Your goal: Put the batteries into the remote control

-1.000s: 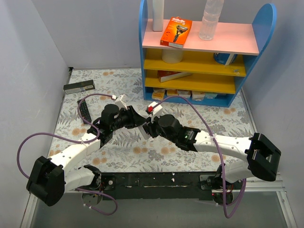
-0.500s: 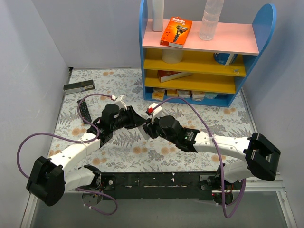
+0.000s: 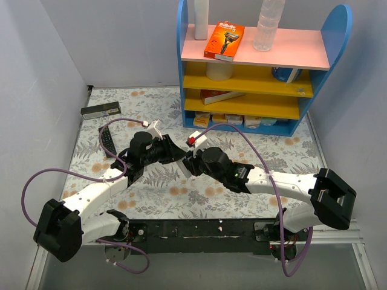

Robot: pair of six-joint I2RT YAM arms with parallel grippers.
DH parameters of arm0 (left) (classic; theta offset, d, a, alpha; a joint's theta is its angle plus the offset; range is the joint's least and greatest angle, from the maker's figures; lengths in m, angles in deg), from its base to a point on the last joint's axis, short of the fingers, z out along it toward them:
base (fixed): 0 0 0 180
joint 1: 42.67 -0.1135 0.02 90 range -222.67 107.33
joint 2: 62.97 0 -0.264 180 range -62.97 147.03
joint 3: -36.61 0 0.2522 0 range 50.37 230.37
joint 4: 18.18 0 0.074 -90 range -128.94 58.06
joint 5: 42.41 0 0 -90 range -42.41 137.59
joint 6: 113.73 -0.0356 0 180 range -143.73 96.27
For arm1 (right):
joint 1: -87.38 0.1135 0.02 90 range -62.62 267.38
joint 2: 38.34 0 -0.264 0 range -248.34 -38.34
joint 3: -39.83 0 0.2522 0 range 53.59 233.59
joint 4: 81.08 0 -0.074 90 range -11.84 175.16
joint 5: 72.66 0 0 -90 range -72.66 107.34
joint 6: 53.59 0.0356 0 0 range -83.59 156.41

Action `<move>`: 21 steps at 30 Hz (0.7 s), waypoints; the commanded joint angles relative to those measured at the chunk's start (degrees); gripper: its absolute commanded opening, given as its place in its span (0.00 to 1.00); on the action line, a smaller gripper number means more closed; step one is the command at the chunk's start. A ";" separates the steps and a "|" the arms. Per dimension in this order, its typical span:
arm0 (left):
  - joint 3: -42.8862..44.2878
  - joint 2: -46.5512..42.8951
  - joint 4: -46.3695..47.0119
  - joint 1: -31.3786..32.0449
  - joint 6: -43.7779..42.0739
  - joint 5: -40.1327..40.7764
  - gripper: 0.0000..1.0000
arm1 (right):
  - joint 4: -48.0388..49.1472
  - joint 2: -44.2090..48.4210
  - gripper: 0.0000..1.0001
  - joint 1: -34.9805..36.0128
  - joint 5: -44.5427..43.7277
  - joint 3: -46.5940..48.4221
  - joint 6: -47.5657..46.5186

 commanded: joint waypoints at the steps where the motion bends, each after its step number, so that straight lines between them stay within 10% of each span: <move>1: 3.50 -1.63 1.53 0.50 0.70 -3.84 0.00 | -3.05 0.14 0.34 -0.71 -2.85 -0.52 -1.40; 21: 4.64 0.56 -2.77 0.42 0.44 -2.26 0.00 | -5.43 3.04 0.49 -0.71 2.95 1.33 -1.31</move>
